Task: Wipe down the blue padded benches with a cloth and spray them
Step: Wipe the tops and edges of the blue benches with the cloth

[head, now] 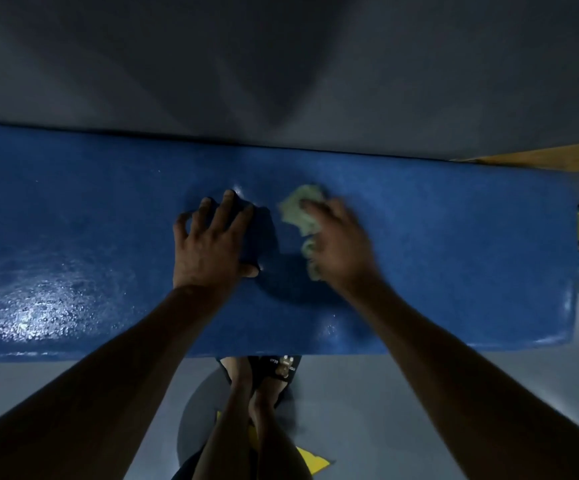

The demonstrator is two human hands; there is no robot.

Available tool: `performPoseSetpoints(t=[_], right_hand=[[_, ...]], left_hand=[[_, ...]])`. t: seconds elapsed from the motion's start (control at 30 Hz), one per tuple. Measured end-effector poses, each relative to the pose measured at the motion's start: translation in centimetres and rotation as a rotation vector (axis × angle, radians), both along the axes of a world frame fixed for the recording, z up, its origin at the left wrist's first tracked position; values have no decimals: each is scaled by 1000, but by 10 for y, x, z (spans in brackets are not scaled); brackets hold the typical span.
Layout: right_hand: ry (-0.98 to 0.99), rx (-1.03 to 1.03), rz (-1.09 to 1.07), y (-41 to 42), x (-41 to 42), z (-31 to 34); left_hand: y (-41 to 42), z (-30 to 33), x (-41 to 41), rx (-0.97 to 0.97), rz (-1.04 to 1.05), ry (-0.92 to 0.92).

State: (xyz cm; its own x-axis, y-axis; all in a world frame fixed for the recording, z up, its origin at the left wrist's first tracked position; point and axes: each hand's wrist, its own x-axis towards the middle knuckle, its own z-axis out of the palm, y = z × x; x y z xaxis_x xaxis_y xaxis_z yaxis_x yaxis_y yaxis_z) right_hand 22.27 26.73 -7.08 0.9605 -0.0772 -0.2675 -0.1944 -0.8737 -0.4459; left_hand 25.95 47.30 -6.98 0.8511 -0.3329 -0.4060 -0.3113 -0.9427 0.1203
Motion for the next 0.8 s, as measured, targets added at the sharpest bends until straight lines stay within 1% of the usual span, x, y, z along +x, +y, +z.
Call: performPoseSetpoints(t=[0.07,0.13,0.23,0.3,0.37,0.43,0.5,0.57,0.6,0.7,0.8], right_hand=[[-26,-72,-190,-46,-14,2],[-18,-148,-353,-71,-28,3],[-17,-175,-535,-46,-31,-8],[-63,-126,-490,2,-31,-17],[-106,-87,-368,54,-34,-19],[-115,-38,-218,87,-39,-10],[-73,40,-72,83,-44,-1],[7,67,-30,49,-45,4],[25,37,-54,26,-47,3],[16,-50,-290,-46,-61,4],[51,-122,-420,-71,-77,7]], left_hand=[[0,0,-1,1,2,-6],[0,0,-2,-5,8,-8],[-1,-2,-4,-2,13,-4],[-2,-2,-6,-5,13,-19],[0,-3,-8,-13,0,-30],[4,-2,-11,-28,-11,-45],[7,2,-17,-47,-14,-58],[12,9,-25,-57,-7,-84],[16,13,-30,-65,-6,-100],[36,21,-47,-101,-30,-137],[57,20,-61,-59,-76,-128]])
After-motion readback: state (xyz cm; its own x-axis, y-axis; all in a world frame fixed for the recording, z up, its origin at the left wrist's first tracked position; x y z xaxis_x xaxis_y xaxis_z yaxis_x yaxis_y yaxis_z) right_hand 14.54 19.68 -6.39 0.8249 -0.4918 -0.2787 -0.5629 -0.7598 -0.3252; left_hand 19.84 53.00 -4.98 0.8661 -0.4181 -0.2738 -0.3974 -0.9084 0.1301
